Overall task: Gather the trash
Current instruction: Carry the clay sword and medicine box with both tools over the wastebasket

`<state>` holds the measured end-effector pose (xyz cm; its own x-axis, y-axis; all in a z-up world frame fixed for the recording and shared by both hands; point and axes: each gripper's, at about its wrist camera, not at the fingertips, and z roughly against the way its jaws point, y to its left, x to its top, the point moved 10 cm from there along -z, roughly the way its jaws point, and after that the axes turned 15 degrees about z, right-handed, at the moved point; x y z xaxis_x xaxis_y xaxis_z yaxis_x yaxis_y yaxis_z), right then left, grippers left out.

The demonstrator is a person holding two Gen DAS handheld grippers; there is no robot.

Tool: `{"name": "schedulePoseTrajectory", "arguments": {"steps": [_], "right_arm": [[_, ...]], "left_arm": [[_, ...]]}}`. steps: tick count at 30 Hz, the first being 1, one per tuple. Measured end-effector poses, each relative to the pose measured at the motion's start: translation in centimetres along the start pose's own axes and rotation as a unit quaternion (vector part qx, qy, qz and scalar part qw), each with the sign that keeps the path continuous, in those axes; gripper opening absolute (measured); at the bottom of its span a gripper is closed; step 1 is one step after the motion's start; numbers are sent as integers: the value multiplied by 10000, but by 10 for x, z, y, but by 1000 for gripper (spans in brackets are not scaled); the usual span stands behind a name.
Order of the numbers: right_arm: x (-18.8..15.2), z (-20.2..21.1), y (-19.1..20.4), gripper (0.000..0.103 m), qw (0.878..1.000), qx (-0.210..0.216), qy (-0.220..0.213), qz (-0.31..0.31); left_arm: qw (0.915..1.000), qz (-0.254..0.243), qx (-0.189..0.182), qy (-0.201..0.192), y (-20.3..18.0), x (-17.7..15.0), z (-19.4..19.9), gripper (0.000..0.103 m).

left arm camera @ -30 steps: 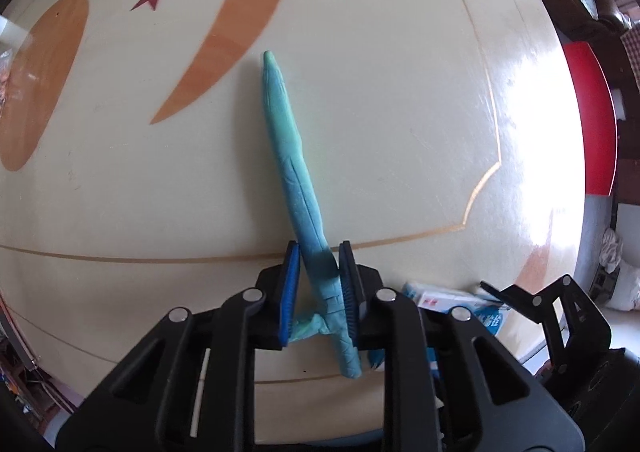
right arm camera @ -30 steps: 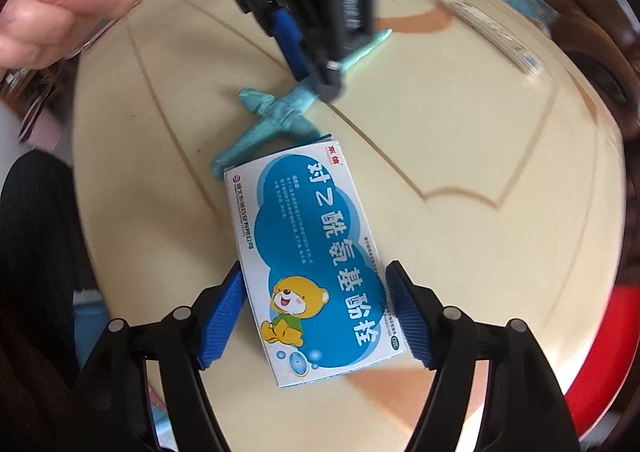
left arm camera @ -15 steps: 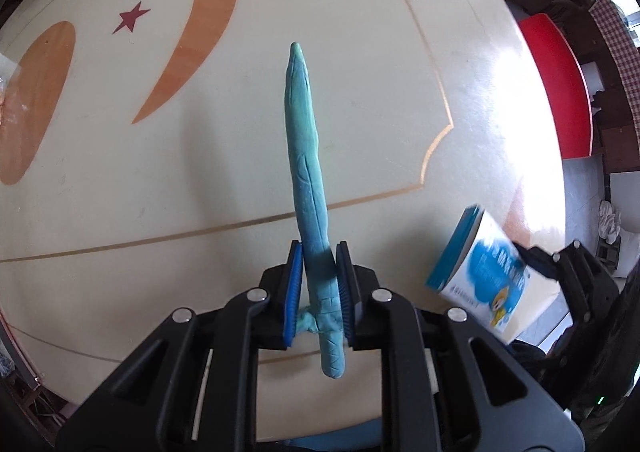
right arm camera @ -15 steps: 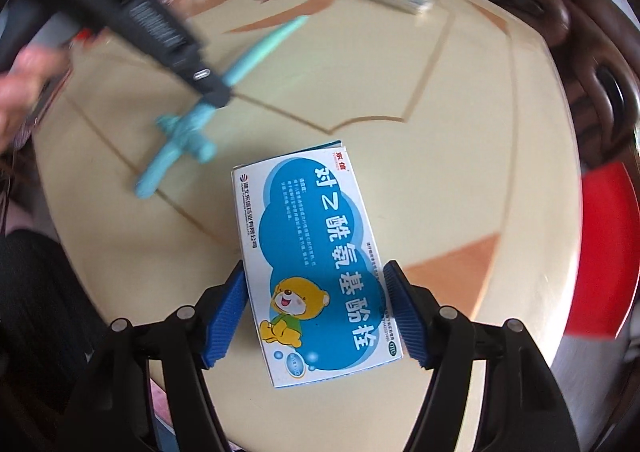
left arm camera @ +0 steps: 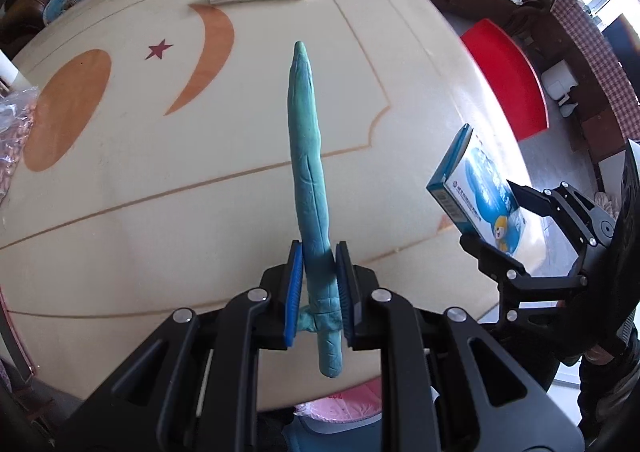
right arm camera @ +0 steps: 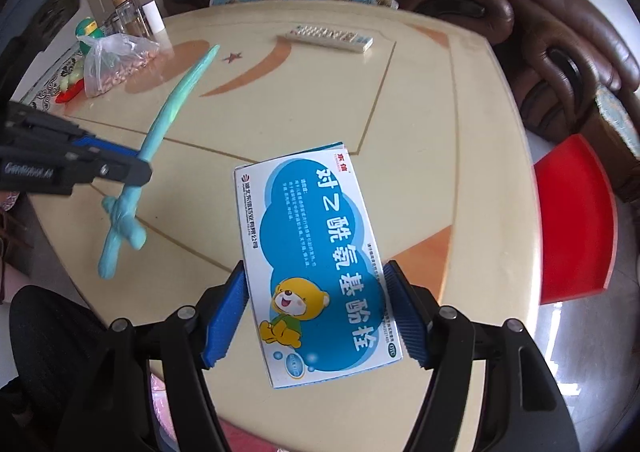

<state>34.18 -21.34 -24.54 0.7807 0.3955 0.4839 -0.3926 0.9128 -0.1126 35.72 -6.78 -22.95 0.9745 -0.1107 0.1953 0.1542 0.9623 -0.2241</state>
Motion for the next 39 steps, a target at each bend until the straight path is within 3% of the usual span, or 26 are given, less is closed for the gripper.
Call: {"name": "schedulePoseTrajectory", "arguments": {"steps": [2,5,14,21,32,39], "right_arm": [[-1,13,5,66,10000,-61,-53,-47],[-5,30,15,66,9998,-156,-125,-73],[-36,82,55,65,9995,-261,-183,-44],[-67,108,88,65,9994,-267,-198,-113],[-115,124,124,65,9993,-234,-124,-272],[-140,119,138,65,9991,-160,-41,-389]], "left_arm": [[9999,-57,6,-113,-6,9,5,18],[9996,-104,-83,-240,-4,-5,18,18],[9983,-279,-114,-490,-5,-66,45,18],[9972,-550,-171,-474,-13,-127,52,18],[9954,-845,-232,-394,-23,-193,44,18],[9951,-877,-153,-437,-17,-215,30,18]]}}
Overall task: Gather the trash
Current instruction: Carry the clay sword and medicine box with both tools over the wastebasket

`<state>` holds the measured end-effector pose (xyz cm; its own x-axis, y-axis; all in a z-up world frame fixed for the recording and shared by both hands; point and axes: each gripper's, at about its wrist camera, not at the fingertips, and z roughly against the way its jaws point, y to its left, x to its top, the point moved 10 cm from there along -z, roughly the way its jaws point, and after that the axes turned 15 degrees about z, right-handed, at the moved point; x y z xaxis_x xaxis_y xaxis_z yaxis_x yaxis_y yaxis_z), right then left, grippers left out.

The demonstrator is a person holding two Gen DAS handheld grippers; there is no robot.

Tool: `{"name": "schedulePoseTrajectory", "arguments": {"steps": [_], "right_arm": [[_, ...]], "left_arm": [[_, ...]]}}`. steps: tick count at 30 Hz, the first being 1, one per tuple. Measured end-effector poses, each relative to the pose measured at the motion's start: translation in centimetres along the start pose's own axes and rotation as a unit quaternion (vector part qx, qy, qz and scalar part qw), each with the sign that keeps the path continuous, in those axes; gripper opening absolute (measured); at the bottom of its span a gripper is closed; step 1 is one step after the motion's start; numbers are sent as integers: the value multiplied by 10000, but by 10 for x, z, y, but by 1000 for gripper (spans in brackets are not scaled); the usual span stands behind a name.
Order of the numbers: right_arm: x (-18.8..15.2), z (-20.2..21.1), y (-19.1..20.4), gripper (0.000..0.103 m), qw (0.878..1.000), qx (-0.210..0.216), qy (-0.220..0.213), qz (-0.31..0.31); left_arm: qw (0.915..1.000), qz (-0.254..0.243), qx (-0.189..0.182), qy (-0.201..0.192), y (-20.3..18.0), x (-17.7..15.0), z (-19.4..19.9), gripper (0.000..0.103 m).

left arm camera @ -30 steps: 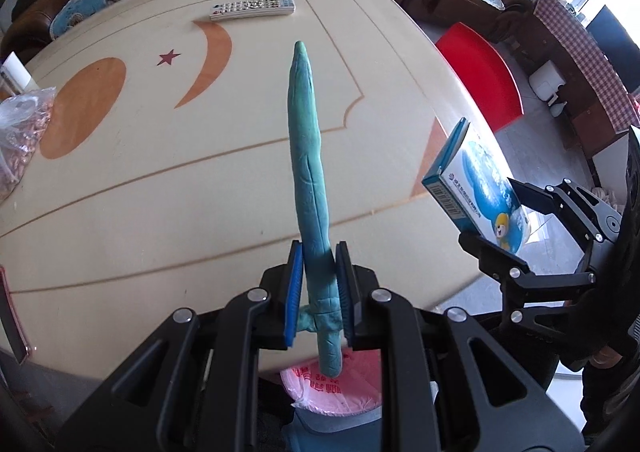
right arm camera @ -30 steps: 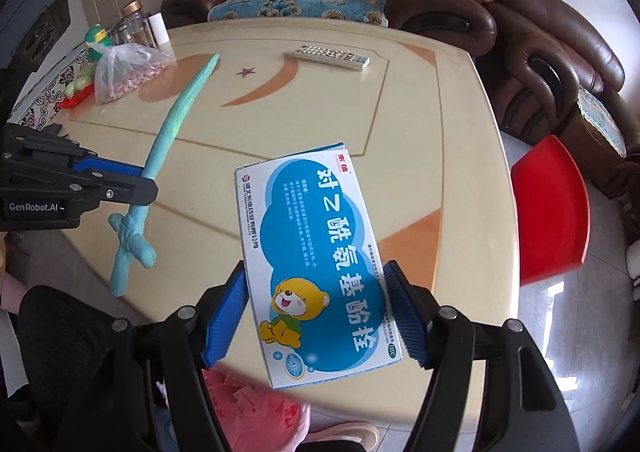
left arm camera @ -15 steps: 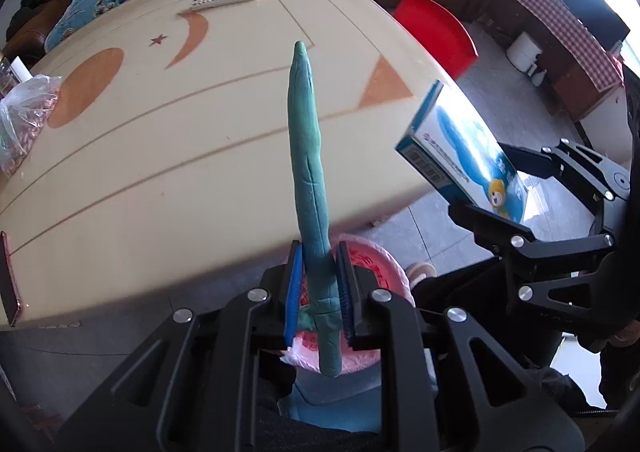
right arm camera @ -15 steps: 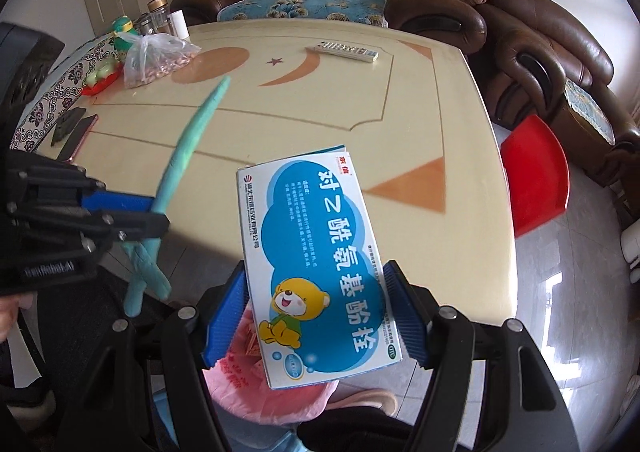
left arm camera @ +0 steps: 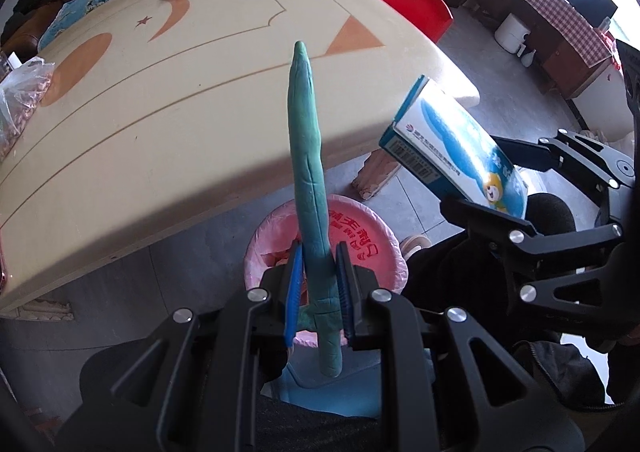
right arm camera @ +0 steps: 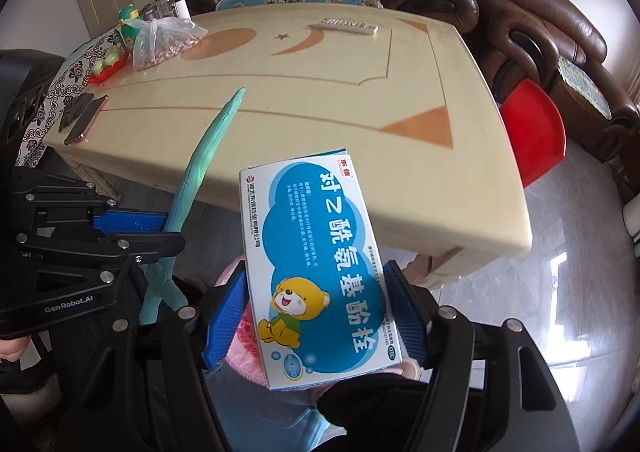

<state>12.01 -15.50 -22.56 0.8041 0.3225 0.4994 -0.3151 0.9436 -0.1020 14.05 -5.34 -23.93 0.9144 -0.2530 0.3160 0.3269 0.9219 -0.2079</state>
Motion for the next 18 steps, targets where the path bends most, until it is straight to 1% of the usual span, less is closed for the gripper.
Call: {"name": "schedulePoseTrajectory", "arguments": {"steps": [9,14,18], "right_arm": [[-26,-26,11,65,9995,119,261,-116],[-38,-49,13,64,9988,163,444,-147],[-48,-70,15,64,9975,265,614,-231]], "left_arm": [[9996,25,62,282,6,-26,-35,18],[9995,26,180,262,13,-29,-53,18],[9986,55,208,484,17,-38,-78,18]]}}
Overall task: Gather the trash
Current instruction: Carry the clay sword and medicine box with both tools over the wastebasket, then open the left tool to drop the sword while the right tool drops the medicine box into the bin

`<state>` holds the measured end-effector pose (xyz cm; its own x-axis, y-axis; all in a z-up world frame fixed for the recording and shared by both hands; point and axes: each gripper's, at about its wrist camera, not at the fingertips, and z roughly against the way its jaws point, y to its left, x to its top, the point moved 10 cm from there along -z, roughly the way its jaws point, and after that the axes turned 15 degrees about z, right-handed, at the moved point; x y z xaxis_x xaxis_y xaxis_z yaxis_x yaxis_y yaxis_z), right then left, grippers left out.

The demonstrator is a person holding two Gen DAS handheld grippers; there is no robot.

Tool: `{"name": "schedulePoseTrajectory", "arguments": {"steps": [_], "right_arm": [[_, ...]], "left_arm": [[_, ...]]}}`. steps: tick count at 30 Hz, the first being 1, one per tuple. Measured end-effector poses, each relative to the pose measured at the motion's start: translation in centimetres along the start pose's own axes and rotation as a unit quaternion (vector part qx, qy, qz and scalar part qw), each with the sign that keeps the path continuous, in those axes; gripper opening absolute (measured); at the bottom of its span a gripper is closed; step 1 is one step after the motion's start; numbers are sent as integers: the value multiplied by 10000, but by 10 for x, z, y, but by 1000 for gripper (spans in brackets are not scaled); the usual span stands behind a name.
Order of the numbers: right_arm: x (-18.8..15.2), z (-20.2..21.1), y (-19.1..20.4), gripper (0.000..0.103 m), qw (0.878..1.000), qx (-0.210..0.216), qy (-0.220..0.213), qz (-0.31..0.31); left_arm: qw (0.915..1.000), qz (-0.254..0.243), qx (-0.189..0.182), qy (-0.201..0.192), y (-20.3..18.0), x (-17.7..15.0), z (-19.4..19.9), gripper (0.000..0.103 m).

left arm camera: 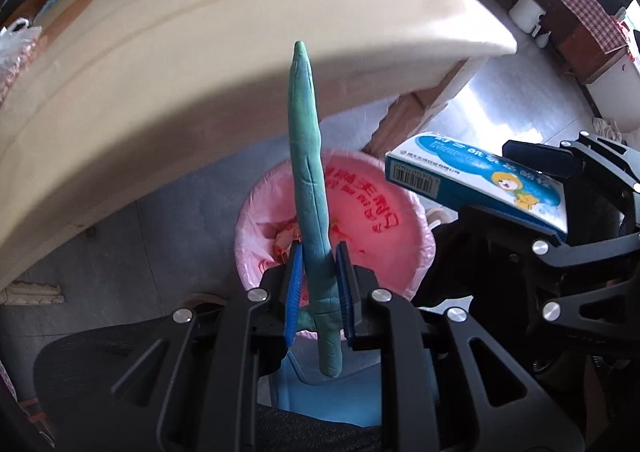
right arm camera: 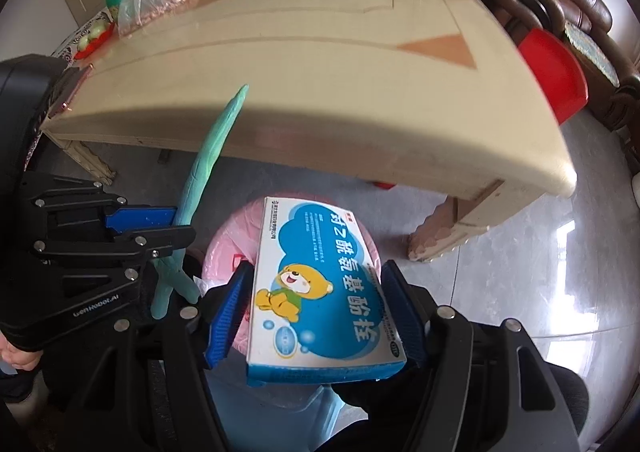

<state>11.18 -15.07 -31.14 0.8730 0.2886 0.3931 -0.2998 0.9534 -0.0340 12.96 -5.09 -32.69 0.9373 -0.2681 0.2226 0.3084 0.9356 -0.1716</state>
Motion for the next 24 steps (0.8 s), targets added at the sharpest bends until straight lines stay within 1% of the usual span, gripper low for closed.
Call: {"name": "schedulePoseTrajectory", "arguments": {"steps": [5,11,14,24], "right_arm": [[-10,-33,3,63,9994,169,291,-38],[-14,-66,1,63,9979,271,576,-81],[-16,-85,-1,63,9967,343,716,-140],[-33,-143,6,63,9909,548,1225,-70]], "left_arm": [[9993,58,-16,361,3,-10,-32,18],[9975,169,-77,676,9,-16,-58,18],[9954,284,-86,908,15,-18,-76,18],[9879,595,-112,1425,27,-21,-128,18]]}}
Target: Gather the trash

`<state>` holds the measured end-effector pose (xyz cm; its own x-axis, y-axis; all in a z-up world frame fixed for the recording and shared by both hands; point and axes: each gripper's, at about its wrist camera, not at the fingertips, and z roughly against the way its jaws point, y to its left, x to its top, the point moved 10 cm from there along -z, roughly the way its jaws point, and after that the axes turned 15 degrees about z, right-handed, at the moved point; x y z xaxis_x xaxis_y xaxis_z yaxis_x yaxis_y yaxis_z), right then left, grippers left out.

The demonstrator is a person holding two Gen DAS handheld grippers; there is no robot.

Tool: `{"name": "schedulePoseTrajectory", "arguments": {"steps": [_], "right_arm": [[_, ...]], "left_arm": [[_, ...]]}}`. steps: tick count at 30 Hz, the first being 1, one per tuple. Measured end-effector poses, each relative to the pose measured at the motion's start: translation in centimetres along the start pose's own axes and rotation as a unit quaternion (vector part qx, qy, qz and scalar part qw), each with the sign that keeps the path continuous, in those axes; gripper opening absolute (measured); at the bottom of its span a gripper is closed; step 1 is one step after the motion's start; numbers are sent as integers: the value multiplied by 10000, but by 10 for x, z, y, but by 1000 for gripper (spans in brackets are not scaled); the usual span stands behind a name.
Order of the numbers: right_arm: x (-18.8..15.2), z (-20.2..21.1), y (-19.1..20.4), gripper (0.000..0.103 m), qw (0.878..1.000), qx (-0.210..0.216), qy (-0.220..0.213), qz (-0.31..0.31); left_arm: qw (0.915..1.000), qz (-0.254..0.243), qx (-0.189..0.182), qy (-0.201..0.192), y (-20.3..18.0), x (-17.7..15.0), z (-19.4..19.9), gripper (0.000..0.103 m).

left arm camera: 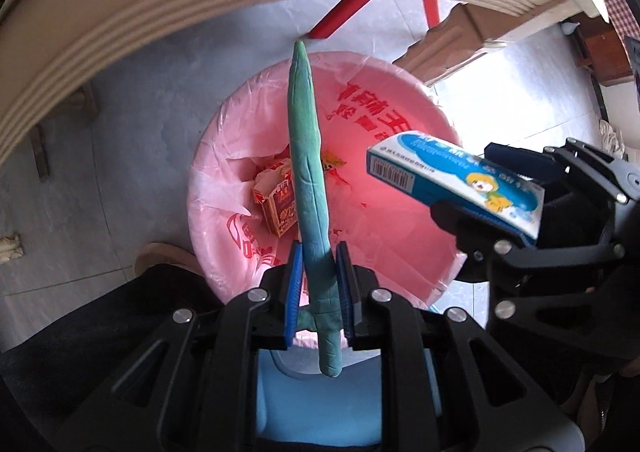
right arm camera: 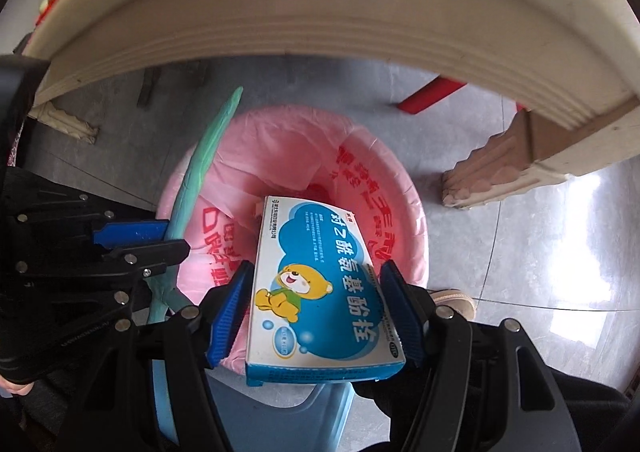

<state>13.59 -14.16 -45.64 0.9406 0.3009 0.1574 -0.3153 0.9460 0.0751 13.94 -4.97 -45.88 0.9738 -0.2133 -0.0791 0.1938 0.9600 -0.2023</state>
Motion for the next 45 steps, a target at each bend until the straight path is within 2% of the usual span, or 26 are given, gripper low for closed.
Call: {"name": "schedulePoseTrajectory", "arguments": {"steps": [7,12,14,19,20,23,25,27,35,45], "right_arm": [[-8,-27,-2,63,9995,94,300,-21],[-12,-42,-1,63,9987,-63,476,188],[-14,-47,-1,64,9982,-32,553,233],[-17,-52,0,65,9977,-23,619,282],[-17,-52,0,65,9976,-38,630,291],[-17,-53,0,67,9975,-29,634,315],[-16,-54,-1,74,9975,-68,622,334],[-16,-54,-1,76,9973,-97,626,365],[-20,-51,-1,76,9969,-116,684,364],[-24,-28,-12,76,9975,-334,575,220]], "left_arm": [[9992,122,24,390,2,1,-34,18],[9986,177,95,484,6,2,-43,18],[9983,213,260,468,10,4,-46,18],[9977,295,317,526,12,2,-49,18],[9975,320,321,534,12,2,-49,20],[9975,375,269,534,12,4,-48,44],[9976,347,336,497,12,5,-48,46],[9974,331,392,508,13,6,-48,54],[9974,282,490,446,17,7,-43,60],[9991,304,293,-28,1,6,-8,65]]}}
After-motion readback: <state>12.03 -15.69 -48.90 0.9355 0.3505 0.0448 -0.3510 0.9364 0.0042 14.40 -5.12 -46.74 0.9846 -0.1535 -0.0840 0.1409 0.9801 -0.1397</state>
